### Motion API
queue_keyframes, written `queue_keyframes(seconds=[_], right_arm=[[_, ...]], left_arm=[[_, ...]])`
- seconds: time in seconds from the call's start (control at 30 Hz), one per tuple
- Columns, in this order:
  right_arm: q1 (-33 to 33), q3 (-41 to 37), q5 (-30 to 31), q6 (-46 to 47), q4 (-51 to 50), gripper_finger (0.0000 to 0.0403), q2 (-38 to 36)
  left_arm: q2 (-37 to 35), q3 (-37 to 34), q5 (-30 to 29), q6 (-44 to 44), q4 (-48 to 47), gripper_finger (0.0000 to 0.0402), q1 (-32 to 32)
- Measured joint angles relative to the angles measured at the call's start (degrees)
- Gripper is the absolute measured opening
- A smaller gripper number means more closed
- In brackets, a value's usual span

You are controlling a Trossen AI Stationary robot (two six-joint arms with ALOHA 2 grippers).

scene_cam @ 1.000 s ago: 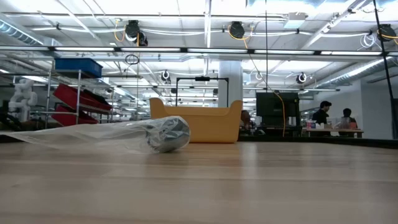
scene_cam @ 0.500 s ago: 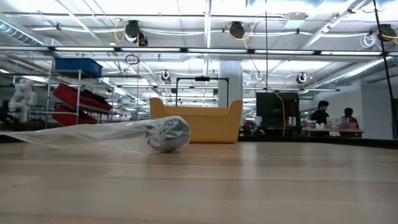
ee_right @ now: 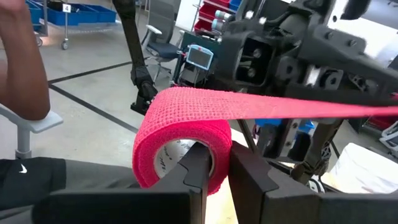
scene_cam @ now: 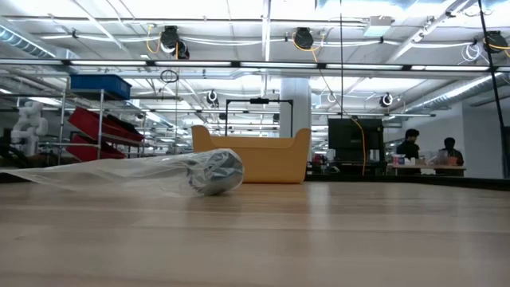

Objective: Roll bandage
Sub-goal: Roll the red bandage

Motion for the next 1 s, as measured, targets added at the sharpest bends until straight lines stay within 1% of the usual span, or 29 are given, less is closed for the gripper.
queue_keyframes(seconds=[0.07,0.13,0.37,0.47,0.67,0.8,0.9,1.0], right_arm=[[0.3,0.0,0.0,0.0,0.0,0.0041,0.0],[0.6,0.0,0.0,0.0,0.0,0.0041,0.0],[1.2,0.0,0.0,-0.8,1.0,0.0041,0.0],[1.4,0.0,0.0,-0.8,1.3,0.0041,0.0],[1.4,0.0,0.2,-1.1,1.4,0.0041,0.0],[1.4,0.0,0.4,-1.9,1.4,0.0041,0.0],[1.5,0.0,0.4,-2.2,1.4,0.0041,-0.1],[1.4,0.0,0.5,-2.6,1.3,0.0041,-0.7]], left_arm=[[0.0,0.0,0.1,-2.0,-4.3,0.0051,-0.3],[0.1,0.0,0.6,-3.0,-5.8,0.0063,-0.7],[0.2,0.0,0.6,-3.3,-2.8,0.0134,-0.8],[0.2,0.0,0.6,-4.6,-2.3,0.0154,-0.7],[0.3,0.0,0.2,-9.8,-2.3,0.0162,-1.9],[0.3,0.0,0.2,-14.0,-2.3,0.0162,-4.8],[0.3,0.0,2.6,-18.9,-2.3,0.0162,-7.5],[0.3,0.0,7.1,-27.2,-2.3,0.0162,-9.3]])
